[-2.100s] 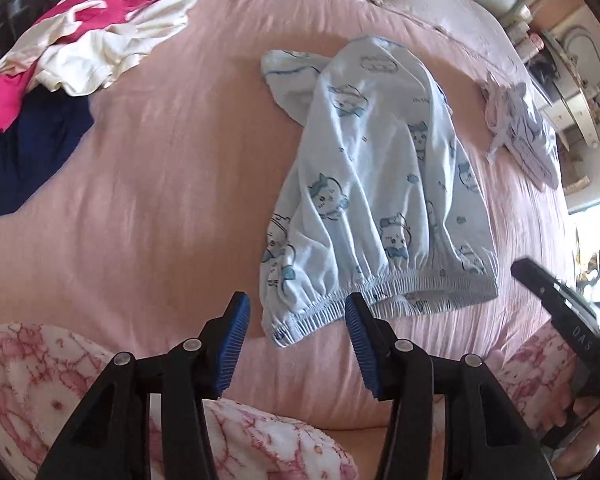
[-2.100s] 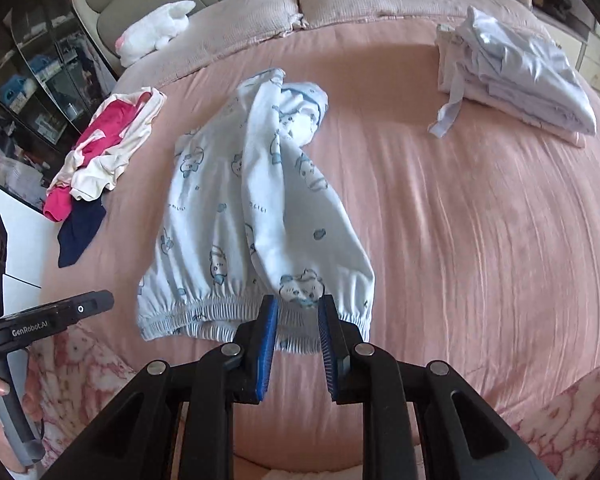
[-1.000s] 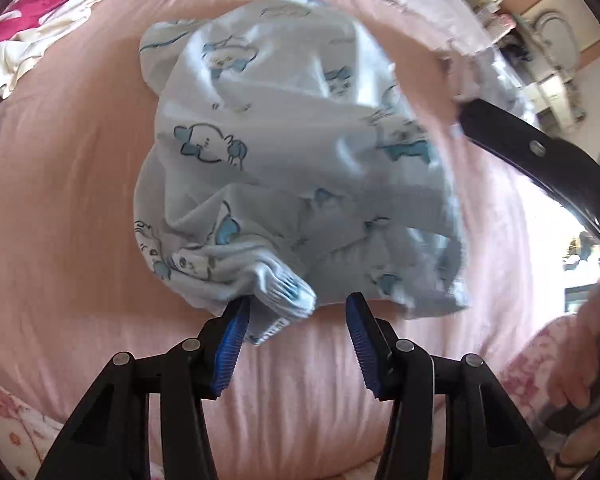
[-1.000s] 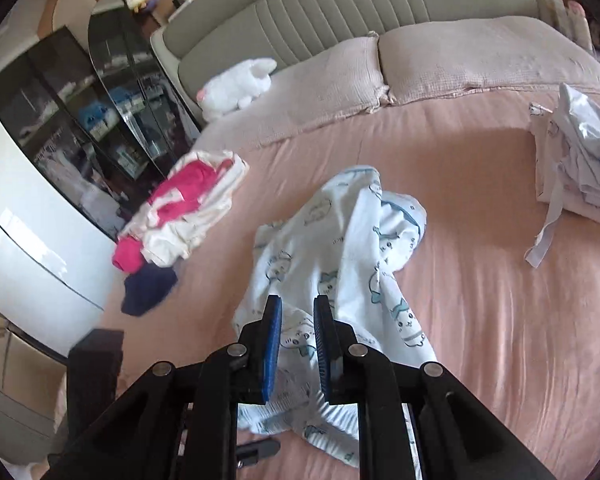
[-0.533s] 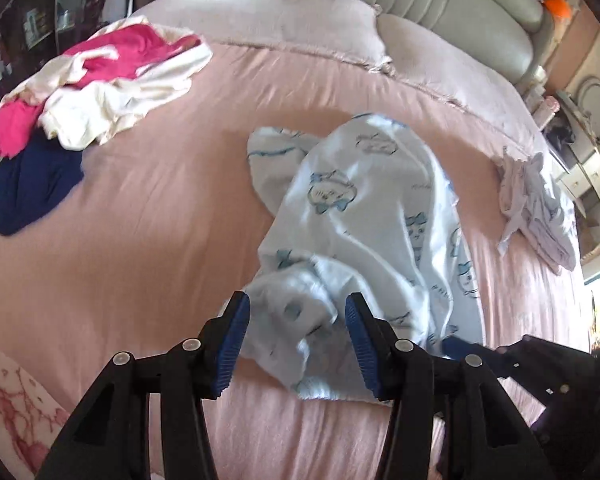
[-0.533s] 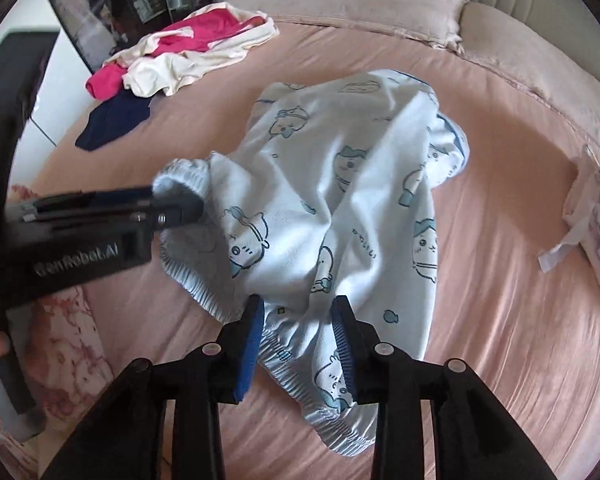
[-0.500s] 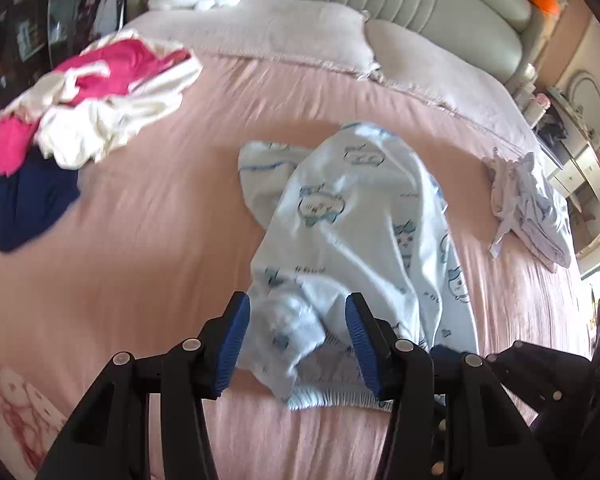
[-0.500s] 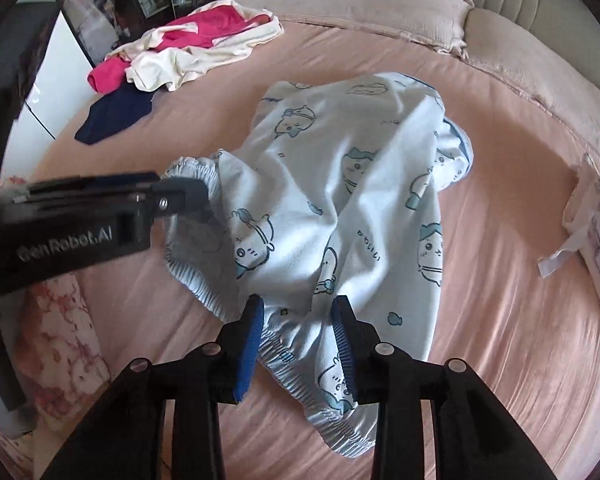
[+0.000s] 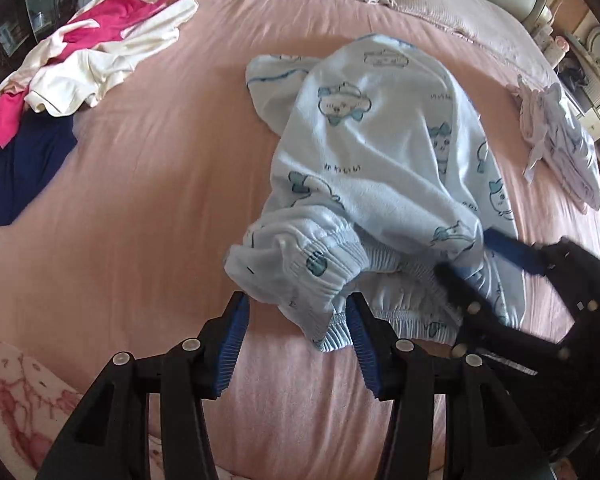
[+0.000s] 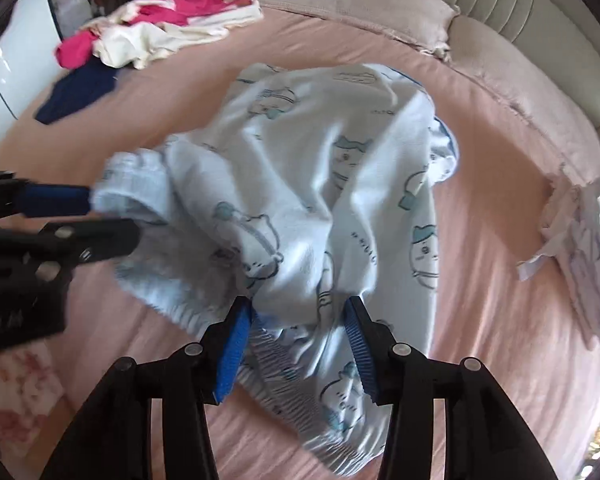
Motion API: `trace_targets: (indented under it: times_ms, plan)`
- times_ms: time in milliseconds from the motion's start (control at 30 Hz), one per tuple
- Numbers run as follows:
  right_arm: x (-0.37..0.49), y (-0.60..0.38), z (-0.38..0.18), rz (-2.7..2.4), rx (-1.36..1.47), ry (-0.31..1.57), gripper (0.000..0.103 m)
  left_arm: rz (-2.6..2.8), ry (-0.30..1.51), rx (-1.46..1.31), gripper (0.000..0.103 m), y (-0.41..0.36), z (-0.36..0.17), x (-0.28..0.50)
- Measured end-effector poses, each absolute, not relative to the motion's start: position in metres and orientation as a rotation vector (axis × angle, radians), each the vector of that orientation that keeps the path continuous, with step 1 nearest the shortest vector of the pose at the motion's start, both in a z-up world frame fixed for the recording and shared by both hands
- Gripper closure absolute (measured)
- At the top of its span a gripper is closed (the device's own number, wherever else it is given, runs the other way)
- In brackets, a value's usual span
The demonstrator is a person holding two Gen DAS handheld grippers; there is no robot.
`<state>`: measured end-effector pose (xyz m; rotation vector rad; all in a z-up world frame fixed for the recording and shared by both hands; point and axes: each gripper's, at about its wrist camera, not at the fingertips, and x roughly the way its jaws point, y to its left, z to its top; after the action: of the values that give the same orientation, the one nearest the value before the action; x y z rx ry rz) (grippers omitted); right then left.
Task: Fold clothes
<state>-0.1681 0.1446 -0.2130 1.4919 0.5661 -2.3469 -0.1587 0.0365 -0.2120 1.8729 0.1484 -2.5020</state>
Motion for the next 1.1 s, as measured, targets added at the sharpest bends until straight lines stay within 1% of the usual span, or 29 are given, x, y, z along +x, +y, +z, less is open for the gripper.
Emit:
trace_targets:
  times_ms: [33,100,267,367,400,433,500,567,667,767,867,900,933,967,1033,1067,1100]
  plan:
    - [-0.171,0.152,-0.21,-2.405,1.487,0.556,0.056,-2.49,0.134,1.858,0.056,0.038,-0.215,-0.159]
    - [-0.176,0.179,-0.196,-2.538,1.472,0.435,0.056,-2.471,0.119,1.827,0.056,0.039,-0.221,-0.159]
    - [-0.189,0.246,-0.16,-2.853,1.401,0.098,0.055,-2.49,0.231,1.73,0.056,0.019,-0.212,-0.164]
    - [-0.191,0.256,-0.159,-2.635,1.42,-0.186,0.055,-2.517,0.297,1.67,0.056,0.008,-0.205,-0.169]
    - [-0.188,0.244,-0.159,-2.53,1.383,-0.221,0.055,-2.571,0.315,1.647,0.056,0.008,-0.2,-0.174]
    - [-0.183,0.226,-0.159,-2.449,1.35,-0.176,0.055,-2.618,0.328,1.631,0.056,0.009,-0.195,-0.179]
    - [-0.171,0.186,-0.163,-2.328,1.308,0.006,0.055,-2.647,0.329,1.613,0.056,0.009,-0.188,-0.184]
    - [-0.163,0.157,-0.18,-2.265,1.341,0.192,0.055,-2.649,0.327,1.6,0.056,0.008,-0.184,-0.187]
    - [-0.167,0.145,-0.206,-2.236,1.424,0.357,0.055,-2.647,0.387,1.629,0.056,0.0,-0.187,-0.192]
    - [-0.173,0.143,-0.212,-2.222,1.422,0.342,0.055,-2.645,0.365,1.626,0.056,-0.002,-0.184,-0.201]
    - [-0.164,0.135,-0.198,-2.2,1.329,0.32,0.055,-2.657,0.377,1.619,0.056,-0.005,-0.178,-0.209]
    - [-0.162,0.132,-0.197,-2.188,1.309,0.323,0.053,-2.665,0.379,1.619,0.056,-0.005,-0.175,-0.212]
    - [-0.16,0.129,-0.196,-2.176,1.29,0.325,0.044,-2.674,0.381,1.618,0.056,-0.005,-0.173,-0.213]
    - [-0.16,0.127,-0.198,-2.193,1.289,0.356,0.041,-2.687,0.384,1.622,0.056,-0.004,-0.172,-0.212]
    - [-0.165,0.123,-0.209,-2.264,1.311,0.46,0.041,-2.712,0.388,1.632,0.056,-0.001,-0.169,-0.21]
    - [-0.168,0.125,-0.214,-2.305,1.33,0.503,0.042,-2.725,0.392,1.64,0.056,0.001,-0.169,-0.209]
    - [-0.173,0.13,-0.217,-2.341,1.352,0.503,0.045,-2.733,0.394,1.658,0.056,0.004,-0.17,-0.206]
